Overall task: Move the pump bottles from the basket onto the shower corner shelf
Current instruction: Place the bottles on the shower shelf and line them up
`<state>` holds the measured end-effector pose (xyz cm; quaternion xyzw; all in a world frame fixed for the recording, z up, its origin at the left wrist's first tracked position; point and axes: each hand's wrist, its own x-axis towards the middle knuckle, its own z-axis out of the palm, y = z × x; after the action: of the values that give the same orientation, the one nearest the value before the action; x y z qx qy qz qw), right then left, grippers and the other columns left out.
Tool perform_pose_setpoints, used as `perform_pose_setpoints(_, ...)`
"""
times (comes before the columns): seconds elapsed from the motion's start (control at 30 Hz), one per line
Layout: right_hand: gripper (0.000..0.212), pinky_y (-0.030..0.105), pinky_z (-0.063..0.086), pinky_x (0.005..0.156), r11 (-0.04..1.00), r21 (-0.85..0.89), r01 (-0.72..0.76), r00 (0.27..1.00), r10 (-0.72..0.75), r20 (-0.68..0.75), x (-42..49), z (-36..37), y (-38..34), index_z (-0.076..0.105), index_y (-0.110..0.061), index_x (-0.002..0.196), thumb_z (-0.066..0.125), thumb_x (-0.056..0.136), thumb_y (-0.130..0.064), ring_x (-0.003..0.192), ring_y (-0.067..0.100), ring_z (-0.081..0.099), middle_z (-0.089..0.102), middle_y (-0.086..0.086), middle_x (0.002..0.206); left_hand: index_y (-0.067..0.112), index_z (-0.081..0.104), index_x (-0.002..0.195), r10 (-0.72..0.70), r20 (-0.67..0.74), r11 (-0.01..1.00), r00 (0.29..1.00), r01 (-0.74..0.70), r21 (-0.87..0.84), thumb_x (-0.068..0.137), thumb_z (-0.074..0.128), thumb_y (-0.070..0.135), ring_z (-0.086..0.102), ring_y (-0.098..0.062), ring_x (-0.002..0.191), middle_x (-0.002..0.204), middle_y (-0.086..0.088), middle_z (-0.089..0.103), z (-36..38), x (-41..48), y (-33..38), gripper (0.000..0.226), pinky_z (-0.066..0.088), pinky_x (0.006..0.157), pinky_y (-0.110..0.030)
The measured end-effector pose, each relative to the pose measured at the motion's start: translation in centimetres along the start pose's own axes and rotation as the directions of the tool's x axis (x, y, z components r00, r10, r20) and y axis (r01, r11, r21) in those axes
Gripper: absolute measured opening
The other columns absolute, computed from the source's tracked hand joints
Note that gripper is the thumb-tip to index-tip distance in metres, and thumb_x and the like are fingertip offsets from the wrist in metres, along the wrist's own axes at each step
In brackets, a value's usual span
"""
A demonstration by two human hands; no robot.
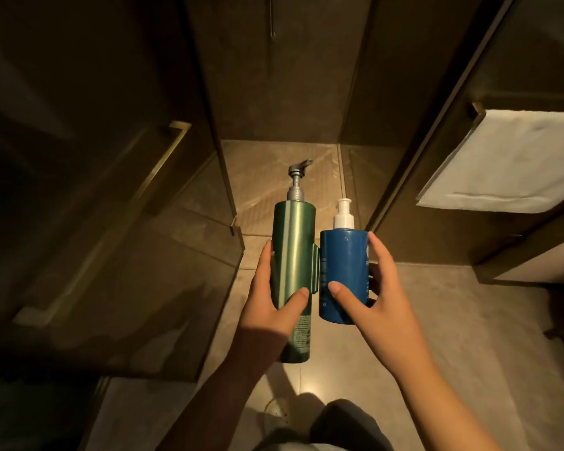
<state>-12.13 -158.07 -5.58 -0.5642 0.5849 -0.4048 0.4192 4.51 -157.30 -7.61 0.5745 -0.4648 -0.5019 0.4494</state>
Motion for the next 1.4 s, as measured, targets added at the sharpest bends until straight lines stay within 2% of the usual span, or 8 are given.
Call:
perform_pose_setpoints(0.2,0.084,-0.004,0.04,0.061,1.0,0.0,-0.022,0.999,0.022,0.025,8.4,-0.3,1.1,0.016,-0.06,0.136,0.068,0.07,-0.055,0.096,-0.033,0.041,0.035,-0.062,0.1,0.066,0.012,0.128,-0.018,0.021,0.999,1.0,0.017,0.041,0.084,0.06,0.024,0.047,0.021,0.098,0.119,0.035,0.039,1.2,7.7,0.7,0.078,0.041,0.067,0.001)
perform_pose_setpoints(0.53,0.088,0.008,0.041,0.067,0.998,-0.059,0.02,0.991,-0.012,0.133,26.8,-5.1,0.8,0.011,-0.063,0.135,0.064,0.065,-0.065,0.093,-0.021,0.046,0.043,-0.028,0.122,0.06,0.014,0.137,-0.003,-0.125,0.998,0.992,0.011,0.06,0.086,0.062,0.019,0.042,0.003,0.121,0.14,0.024,0.036,6.5,23.0,4.1,0.081,0.041,0.094,-0.027)
perform_pose_setpoints(0.63,0.09,0.005,0.041,0.056,0.999,-0.029,0.015,0.991,-0.011,0.134,31.8,-6.8,0.5,0.011,-0.066,0.133,0.063,0.06,-0.065,0.087,-0.026,0.042,0.038,-0.03,0.122,0.066,0.015,0.132,-0.004,-0.121,0.997,0.993,0.012,0.071,0.085,0.063,0.021,0.045,0.014,0.112,0.124,0.042,0.038,8.2,27.3,5.7,0.081,0.043,0.084,-0.019)
perform_pose_setpoints(0.77,0.085,0.011,0.05,0.065,1.0,0.02,0.024,0.977,-0.028,0.21,37.5,-7.4,1.3,0.015,-0.063,0.135,0.069,0.07,-0.053,0.098,-0.02,0.049,0.04,-0.039,0.114,0.07,0.015,0.128,-0.015,-0.178,0.997,0.984,0.028,0.07,0.083,0.065,0.022,0.046,0.015,0.108,0.119,0.044,0.036,9.3,31.9,6.2,0.083,0.044,0.073,-0.011)
perform_pose_setpoints(0.87,0.083,0.003,0.045,0.058,1.0,0.016,0.016,0.962,-0.019,0.271,40.7,-6.8,1.7,0.017,-0.062,0.135,0.071,0.073,-0.05,0.097,-0.025,0.047,0.043,-0.038,0.11,0.07,0.015,0.127,-0.044,-0.209,0.997,0.977,0.057,0.054,0.084,0.065,0.021,0.048,0.013,0.108,0.119,0.044,0.037,9.0,34.4,6.3,0.082,0.045,0.074,-0.012)
perform_pose_setpoints(1.07,0.081,0.007,0.049,0.061,0.999,0.009,-0.033,0.932,0.027,0.361,47.6,-3.7,2.0,0.02,-0.066,0.13,0.073,0.071,-0.049,0.099,-0.02,0.05,0.048,-0.034,0.109,0.068,0.019,0.128,-0.078,-0.234,0.996,0.969,0.085,0.018,0.083,0.063,0.024,0.049,0.018,0.105,0.116,0.045,0.042,6.6,40.7,6.5,0.077,0.045,0.071,-0.004)
perform_pose_setpoints(1.27,0.088,0.007,0.047,0.06,0.999,-0.041,0.007,0.956,0.005,0.294,55.8,-0.1,-0.1,0.016,-0.064,0.134,0.064,0.06,-0.066,0.097,-0.024,0.048,0.047,-0.035,0.11,0.055,0.018,0.139,-0.061,-0.219,0.997,0.974,0.069,0.028,0.084,0.064,0.022,0.049,0.017,0.105,0.123,0.037,0.042,3.1,49.9,7.0,0.079,0.044,0.074,-0.003)
perform_pose_setpoints(1.4,0.086,0.009,0.047,0.063,0.998,-0.017,0.055,0.959,-0.049,0.279,61.0,2.0,-2.3,0.016,-0.063,0.135,0.069,0.068,-0.057,0.094,-0.029,0.045,0.041,-0.04,0.108,0.064,0.02,0.132,-0.021,-0.217,1.0,0.976,0.024,0.012,0.075,0.062,0.034,0.052,0.014,0.105,0.113,0.047,0.046,0.6,55.1,9.0,0.076,0.047,0.072,-0.007)
